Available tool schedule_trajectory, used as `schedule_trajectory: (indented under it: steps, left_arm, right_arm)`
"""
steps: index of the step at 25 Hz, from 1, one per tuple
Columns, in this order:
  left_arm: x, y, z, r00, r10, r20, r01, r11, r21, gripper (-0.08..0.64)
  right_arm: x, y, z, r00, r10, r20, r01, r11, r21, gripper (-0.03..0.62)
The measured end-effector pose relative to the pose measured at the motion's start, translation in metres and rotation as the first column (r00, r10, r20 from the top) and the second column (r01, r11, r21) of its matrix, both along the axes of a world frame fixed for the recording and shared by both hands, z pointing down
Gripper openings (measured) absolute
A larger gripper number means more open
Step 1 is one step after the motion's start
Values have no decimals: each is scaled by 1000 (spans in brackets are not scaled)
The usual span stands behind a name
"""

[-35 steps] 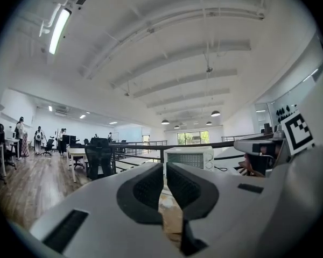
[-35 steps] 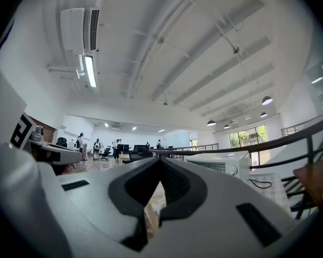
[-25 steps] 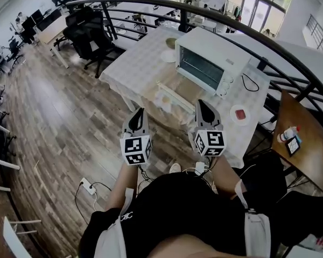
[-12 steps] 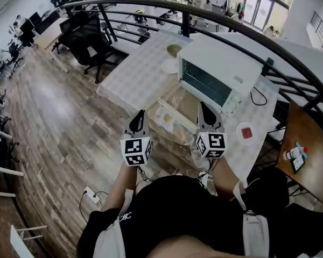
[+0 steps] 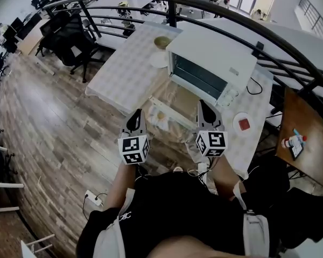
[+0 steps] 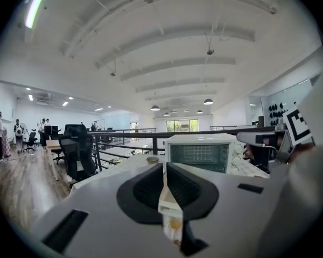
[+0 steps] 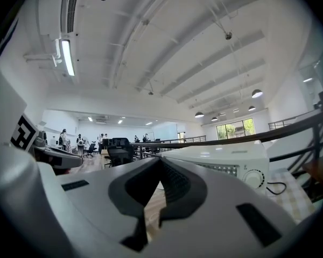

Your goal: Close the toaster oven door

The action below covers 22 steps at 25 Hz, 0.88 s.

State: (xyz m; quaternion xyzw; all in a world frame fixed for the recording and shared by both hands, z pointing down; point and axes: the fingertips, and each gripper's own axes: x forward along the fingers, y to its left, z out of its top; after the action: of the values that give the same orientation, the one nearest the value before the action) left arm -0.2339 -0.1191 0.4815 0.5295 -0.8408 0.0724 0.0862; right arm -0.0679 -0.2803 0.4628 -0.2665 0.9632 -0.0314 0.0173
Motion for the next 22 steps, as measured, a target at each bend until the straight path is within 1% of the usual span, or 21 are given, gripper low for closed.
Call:
schedule_trajectory:
  steps: [3, 6, 8, 12, 17, 22]
  left_arm:
    - [-7, -12, 8, 999, 52, 8, -52, 999, -11, 29]
    - [-21, -19, 11, 994, 105, 3, -105, 994, -4, 29]
    - [-33, -26, 12, 989, 145, 6, -145, 989, 5, 29]
    - [-61, -39, 10, 973, 229, 4, -229, 973, 24, 29]
    - [-93, -54, 6, 962, 270, -42, -266, 961, 74, 29]
    - [-104, -68, 18, 940, 338, -51, -335, 940, 58, 29]
  right_arm:
    - [0, -5, 6, 998, 54, -15, -54, 998, -9, 0]
    - [-7, -4, 7, 994, 104, -21, -104, 995, -6, 0]
    - [-14, -3, 6, 990, 136, -21, -136, 991, 5, 0]
    - [-34, 2, 4, 983, 184, -27, -184, 983, 0, 0]
    - [-46, 2, 7, 966, 252, -64, -251, 968, 26, 0]
    - [-49, -1, 11, 945, 320, -72, -319, 947, 24, 0]
